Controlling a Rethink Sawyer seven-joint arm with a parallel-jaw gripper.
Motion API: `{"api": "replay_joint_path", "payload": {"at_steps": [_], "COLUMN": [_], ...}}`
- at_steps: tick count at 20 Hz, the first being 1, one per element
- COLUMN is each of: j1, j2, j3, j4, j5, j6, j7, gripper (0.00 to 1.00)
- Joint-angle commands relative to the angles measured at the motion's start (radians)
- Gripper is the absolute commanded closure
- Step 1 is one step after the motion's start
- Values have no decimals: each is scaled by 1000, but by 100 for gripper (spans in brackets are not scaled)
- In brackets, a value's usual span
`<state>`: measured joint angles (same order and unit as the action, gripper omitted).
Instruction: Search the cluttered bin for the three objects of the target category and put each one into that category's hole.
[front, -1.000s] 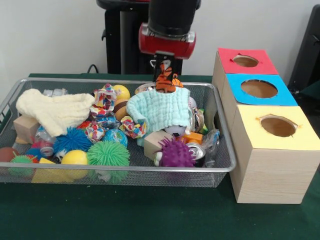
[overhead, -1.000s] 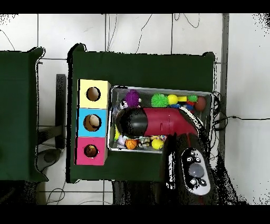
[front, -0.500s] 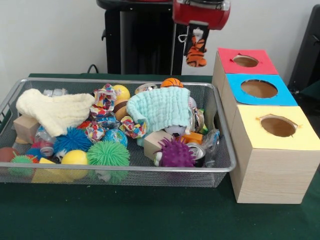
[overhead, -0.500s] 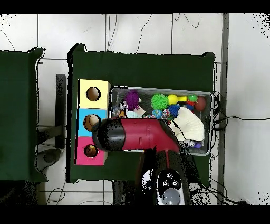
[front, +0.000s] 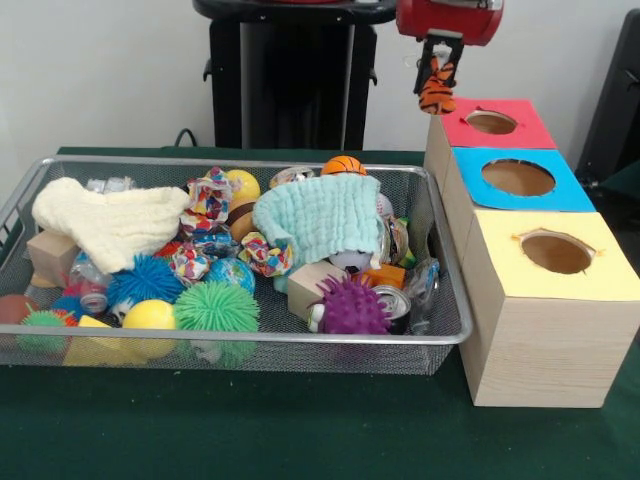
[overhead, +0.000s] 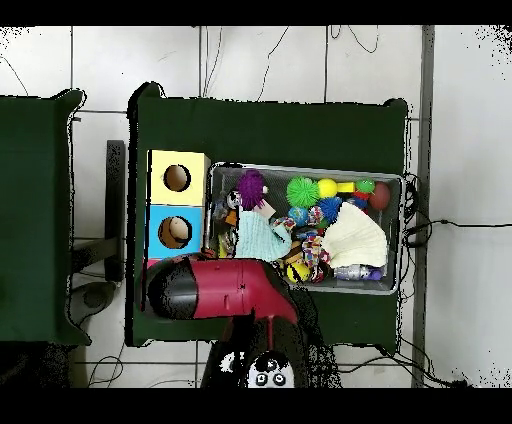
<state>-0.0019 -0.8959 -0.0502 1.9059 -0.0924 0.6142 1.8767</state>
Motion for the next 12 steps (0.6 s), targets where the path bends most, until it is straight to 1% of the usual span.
{"api": "replay_joint_path", "payload": {"at_steps": [1, 5, 7, 10, 12], "j1": [59, 89, 95, 123, 135], "j2": [31, 52, 74, 104, 106], "j3": [-58, -59, -51, -61, -66], "j4": [208, 264, 290, 308, 326], "j5": [70, 96, 109, 121, 129], "j6": [-210, -303, -364, -424, -448], "j7": [354, 370, 381, 403, 406], "gripper": [100, 100, 100, 100, 100]}}
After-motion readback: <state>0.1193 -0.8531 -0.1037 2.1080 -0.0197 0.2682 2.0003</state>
